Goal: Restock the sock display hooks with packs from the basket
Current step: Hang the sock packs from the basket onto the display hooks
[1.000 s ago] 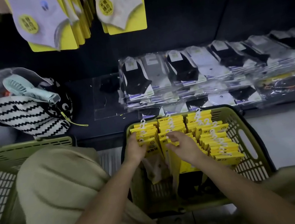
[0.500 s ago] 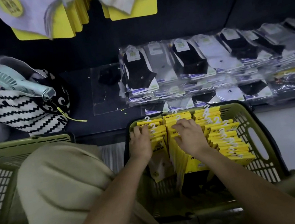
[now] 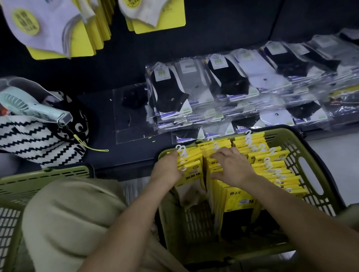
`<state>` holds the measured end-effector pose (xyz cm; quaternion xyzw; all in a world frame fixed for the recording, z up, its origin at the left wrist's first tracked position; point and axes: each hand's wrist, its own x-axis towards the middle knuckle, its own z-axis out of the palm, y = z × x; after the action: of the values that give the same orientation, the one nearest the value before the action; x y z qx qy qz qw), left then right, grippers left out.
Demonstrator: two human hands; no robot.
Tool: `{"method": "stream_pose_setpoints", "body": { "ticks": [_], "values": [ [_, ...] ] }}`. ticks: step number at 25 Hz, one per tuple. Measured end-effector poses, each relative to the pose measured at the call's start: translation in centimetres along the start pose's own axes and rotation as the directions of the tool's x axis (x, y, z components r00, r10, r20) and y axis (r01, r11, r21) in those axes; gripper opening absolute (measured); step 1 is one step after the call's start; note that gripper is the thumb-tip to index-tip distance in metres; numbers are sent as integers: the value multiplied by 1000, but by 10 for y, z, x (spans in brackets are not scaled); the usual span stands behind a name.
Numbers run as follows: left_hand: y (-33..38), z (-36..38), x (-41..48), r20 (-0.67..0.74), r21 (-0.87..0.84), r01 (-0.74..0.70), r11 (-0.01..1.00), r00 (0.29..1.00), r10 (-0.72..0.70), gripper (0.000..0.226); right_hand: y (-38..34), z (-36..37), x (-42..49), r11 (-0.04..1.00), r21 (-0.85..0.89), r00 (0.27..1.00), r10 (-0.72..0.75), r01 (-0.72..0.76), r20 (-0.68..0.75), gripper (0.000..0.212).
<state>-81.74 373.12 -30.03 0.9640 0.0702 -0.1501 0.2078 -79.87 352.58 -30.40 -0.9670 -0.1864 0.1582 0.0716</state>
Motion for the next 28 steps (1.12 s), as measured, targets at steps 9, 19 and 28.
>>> {"method": "stream_pose_setpoints", "body": {
  "ticks": [9, 19, 28],
  "values": [
    [36, -108, -21, -161, -685, -163, 710, 984, 71, 48, -46, -83, 7, 588, 804, 973, 115, 94, -198, 65],
    [58, -172, -32, -215, -927, -259, 270, 959, 182, 78, -56, -187, 8, 506, 800, 932, -20, 321, -362, 16],
    [90, -233, -28, -393, -890, -413, 192, 909, 137, 50, -76, -275, 14, 433, 802, 819, 210, 411, -534, 23]
  ]
}}
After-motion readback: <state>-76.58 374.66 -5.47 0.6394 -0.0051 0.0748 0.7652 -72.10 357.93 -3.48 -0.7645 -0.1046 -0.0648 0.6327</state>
